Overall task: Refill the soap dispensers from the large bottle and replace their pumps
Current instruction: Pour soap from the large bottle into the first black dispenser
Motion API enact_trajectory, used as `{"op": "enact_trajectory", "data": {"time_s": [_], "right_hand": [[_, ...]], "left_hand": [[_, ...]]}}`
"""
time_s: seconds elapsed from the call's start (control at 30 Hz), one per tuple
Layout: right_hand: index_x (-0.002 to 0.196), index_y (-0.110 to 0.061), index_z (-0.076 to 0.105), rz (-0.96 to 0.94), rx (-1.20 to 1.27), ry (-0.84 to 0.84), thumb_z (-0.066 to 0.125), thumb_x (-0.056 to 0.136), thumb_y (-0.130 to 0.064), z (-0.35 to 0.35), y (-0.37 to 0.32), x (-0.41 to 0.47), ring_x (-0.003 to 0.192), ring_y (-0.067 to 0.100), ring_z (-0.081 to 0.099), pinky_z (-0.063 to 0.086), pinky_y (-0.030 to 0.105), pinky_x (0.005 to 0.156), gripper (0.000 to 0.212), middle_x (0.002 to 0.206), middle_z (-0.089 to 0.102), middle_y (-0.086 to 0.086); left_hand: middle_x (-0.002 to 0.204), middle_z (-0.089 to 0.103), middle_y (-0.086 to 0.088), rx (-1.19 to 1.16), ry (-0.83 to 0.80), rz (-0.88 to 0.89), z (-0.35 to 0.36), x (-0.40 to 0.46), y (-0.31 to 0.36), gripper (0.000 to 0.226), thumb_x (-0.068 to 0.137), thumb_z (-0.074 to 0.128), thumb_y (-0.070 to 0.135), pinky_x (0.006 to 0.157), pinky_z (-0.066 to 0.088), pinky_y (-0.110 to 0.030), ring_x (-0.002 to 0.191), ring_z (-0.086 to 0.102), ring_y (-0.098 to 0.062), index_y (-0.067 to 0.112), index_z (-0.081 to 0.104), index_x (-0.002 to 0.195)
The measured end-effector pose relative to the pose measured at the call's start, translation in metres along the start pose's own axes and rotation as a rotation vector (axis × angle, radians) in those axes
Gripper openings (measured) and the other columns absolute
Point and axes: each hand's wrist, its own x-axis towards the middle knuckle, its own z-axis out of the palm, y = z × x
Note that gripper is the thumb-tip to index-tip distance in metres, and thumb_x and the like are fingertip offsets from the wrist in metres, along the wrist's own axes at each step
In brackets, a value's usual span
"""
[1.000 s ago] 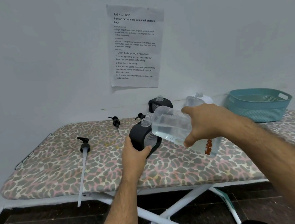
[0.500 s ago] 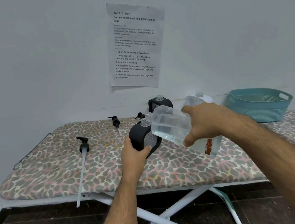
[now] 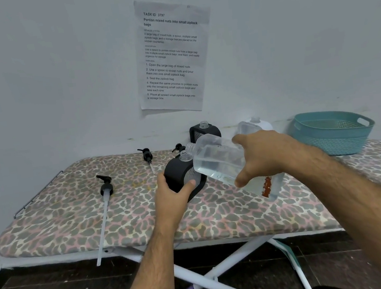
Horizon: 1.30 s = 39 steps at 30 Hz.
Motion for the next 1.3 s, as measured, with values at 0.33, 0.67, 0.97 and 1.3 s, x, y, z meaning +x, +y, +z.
{"op": "enact_trajectory", "data": {"time_s": [0.33,0.67,0.97,1.3], "right_hand": [[0.145,-0.026,0.036,0.001,0.006,0.001,0.080,0.062,-0.063,0.0001,0.0008,0.0037,0.092,0.015,0.050,0.053,0.036,0.083,0.102,0.092,0.050,-0.011],[0.146,-0.026,0.035,-0.003,0.007,0.003,0.080,0.063,-0.062,-0.0022,-0.0009,0.0038,0.091,0.014,0.049,0.052,0.033,0.079,0.101,0.094,0.049,-0.011],[0.145,-0.026,0.036,-0.003,0.016,0.004,0.080,0.064,-0.061,-0.0022,-0.0013,0.0031,0.091,0.015,0.049,0.048,0.031,0.073,0.099,0.088,0.049,-0.012],[0.146,-0.026,0.035,-0.004,0.021,0.003,0.081,0.063,-0.061,-0.0022,-0.0008,0.0038,0.092,0.014,0.048,0.049,0.032,0.076,0.101,0.091,0.049,-0.012]], "left_hand": [[0.110,0.059,0.013,-0.014,-0.006,0.045,-0.0012,-0.0042,0.0053,0.056,0.078,0.051,0.063,0.082,0.045,-0.020,0.103,0.058,-0.003,0.026,0.048,0.120],[0.105,0.066,0.006,-0.086,-0.006,0.038,-0.0046,-0.0033,0.0048,0.041,0.082,0.057,0.053,0.078,0.049,-0.021,0.094,0.063,-0.007,0.026,0.056,0.111],[0.110,0.067,0.004,-0.101,-0.001,0.026,-0.0046,-0.0012,0.0007,0.049,0.084,0.059,0.054,0.086,0.054,-0.029,0.102,0.065,-0.012,0.021,0.057,0.120],[0.115,0.067,0.005,-0.098,-0.003,0.033,-0.0038,-0.0028,0.0021,0.046,0.078,0.059,0.059,0.094,0.053,-0.036,0.108,0.064,-0.012,0.032,0.057,0.115]]}}
